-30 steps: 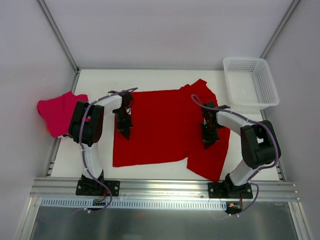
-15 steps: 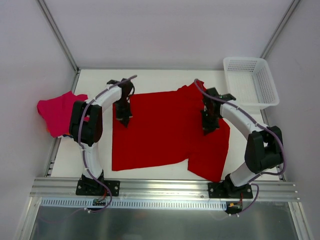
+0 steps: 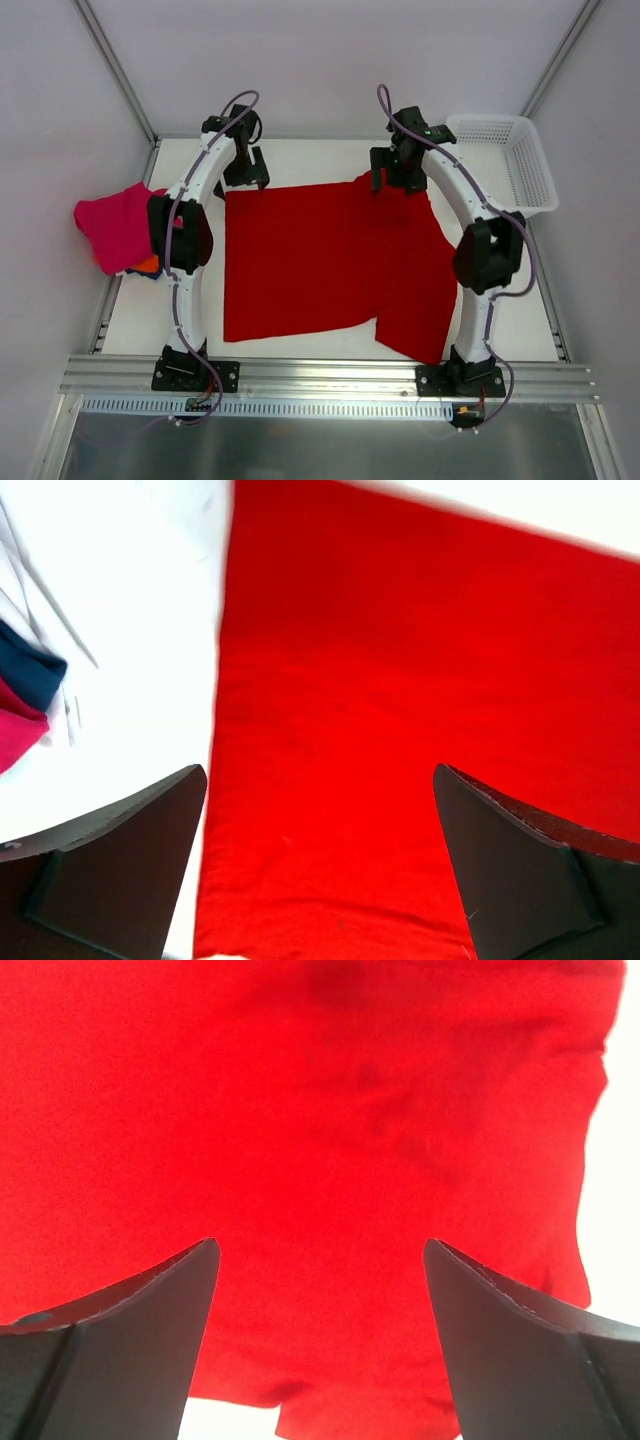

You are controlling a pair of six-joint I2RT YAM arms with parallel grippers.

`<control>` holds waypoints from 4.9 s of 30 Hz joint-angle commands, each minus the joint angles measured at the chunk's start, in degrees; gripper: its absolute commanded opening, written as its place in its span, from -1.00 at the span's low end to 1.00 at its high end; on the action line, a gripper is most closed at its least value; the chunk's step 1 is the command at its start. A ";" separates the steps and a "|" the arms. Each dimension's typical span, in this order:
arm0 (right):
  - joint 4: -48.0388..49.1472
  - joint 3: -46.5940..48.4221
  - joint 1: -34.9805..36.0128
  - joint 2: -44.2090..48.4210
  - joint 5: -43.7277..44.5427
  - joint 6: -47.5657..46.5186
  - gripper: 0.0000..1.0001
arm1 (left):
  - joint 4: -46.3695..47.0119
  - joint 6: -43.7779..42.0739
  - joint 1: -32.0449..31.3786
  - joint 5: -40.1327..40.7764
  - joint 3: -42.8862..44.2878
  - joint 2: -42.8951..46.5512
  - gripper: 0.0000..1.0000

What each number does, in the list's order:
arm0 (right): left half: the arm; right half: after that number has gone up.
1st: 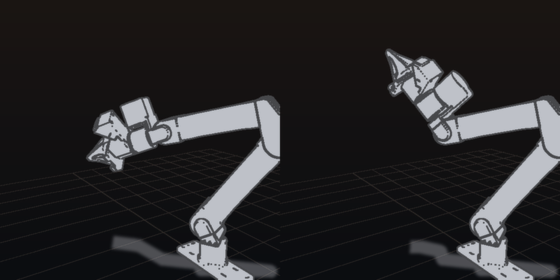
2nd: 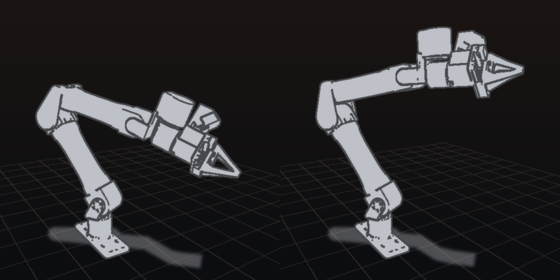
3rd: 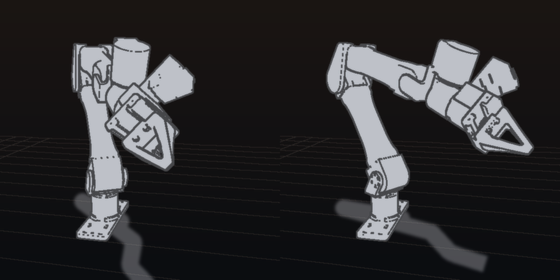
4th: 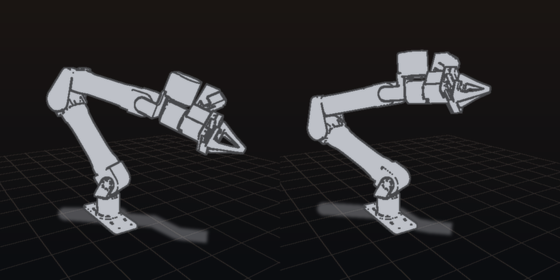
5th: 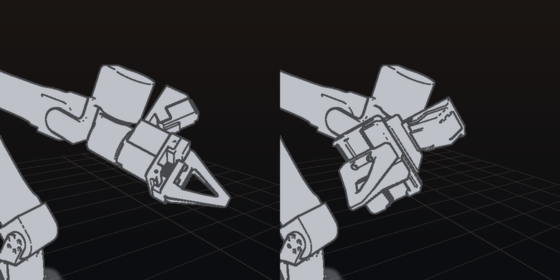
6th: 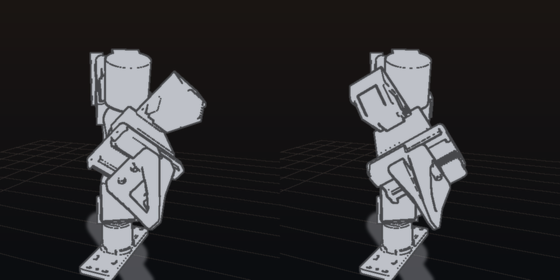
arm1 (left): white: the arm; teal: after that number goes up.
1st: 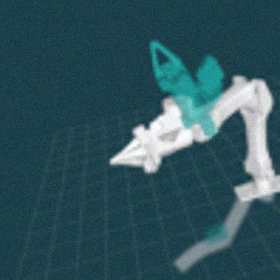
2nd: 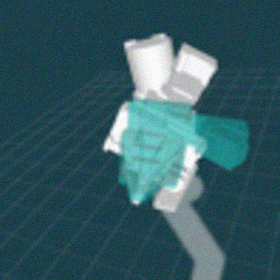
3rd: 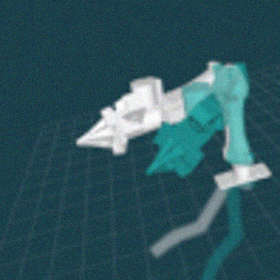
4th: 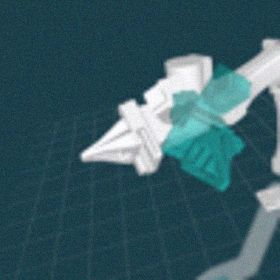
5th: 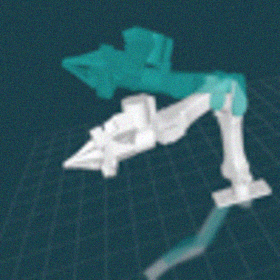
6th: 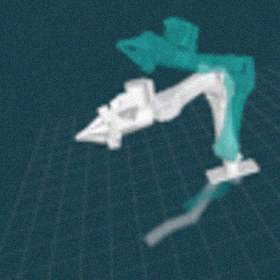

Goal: Fold and stack the t-shirts
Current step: Fold the tshirt

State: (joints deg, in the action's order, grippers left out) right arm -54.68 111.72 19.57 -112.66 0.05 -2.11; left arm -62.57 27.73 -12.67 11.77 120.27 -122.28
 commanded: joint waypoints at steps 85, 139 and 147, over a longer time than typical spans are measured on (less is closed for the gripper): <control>13.46 25.39 -14.74 -33.77 -10.25 7.03 -0.54 | 8.69 15.52 12.31 -14.23 9.11 -20.45 0.53; 8.45 -0.80 -9.82 -1.78 1.97 -2.64 -0.99 | 8.42 6.82 11.26 -12.21 -0.29 -5.17 -1.00; 4.41 -1.77 -8.94 1.65 3.46 -3.60 -1.00 | 8.34 5.32 9.94 -12.12 -6.52 -1.21 -1.00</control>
State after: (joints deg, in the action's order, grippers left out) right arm -46.81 110.13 9.89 -115.98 1.61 -4.29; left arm -53.15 35.18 -2.09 -1.39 115.59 -129.03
